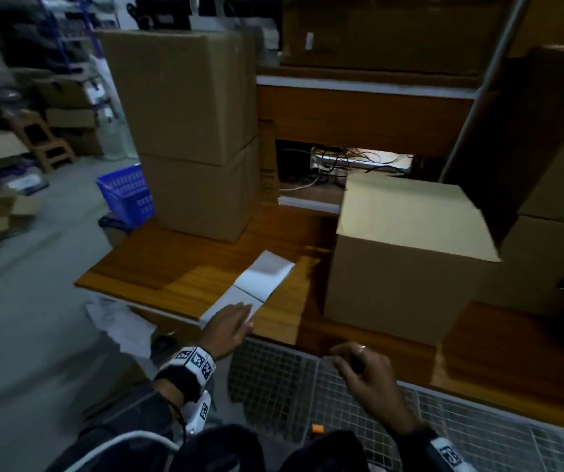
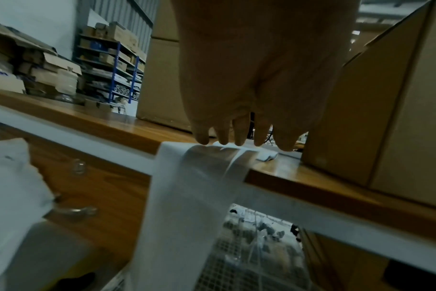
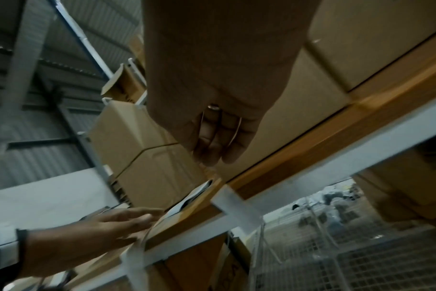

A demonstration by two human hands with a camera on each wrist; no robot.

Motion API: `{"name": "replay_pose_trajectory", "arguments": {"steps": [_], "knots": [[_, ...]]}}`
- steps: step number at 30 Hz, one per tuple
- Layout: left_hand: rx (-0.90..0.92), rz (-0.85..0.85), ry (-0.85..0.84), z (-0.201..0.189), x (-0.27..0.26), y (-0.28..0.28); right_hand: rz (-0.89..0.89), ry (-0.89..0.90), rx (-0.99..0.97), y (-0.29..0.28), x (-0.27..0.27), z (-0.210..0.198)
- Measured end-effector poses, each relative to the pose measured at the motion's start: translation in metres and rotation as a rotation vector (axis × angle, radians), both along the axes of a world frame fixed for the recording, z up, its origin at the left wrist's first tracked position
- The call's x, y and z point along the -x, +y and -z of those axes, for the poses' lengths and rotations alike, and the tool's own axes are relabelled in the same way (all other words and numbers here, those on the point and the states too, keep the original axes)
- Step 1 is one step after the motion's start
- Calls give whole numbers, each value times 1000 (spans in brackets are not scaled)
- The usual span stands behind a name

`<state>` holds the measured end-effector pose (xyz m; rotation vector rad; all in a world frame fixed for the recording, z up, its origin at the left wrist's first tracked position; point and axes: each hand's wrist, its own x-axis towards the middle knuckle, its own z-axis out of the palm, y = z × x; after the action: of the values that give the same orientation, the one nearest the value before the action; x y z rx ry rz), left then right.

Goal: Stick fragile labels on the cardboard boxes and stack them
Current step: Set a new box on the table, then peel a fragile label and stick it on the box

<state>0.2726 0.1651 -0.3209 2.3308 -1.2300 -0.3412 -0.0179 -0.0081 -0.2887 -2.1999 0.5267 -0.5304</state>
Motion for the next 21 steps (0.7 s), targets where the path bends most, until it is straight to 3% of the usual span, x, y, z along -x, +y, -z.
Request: {"name": "replay_pose_trajectory", "arguments": {"steps": [7, 11, 14, 17, 21], "knots": [[33, -47, -245, 19, -46, 31, -168, -25, 125, 29, -134, -6], [71, -93, -311, 16, -69, 59, -176, 122, 205, 52, -204, 3], [81, -104, -314, 13, -84, 77, -166, 256, 240, 74, -244, 14], [72, -129, -271, 11, -95, 89, -161, 365, 418, 90, -268, 25], [75, -162, -181, 15, -105, 94, -105, 385, 562, 100, -277, 30]]}}
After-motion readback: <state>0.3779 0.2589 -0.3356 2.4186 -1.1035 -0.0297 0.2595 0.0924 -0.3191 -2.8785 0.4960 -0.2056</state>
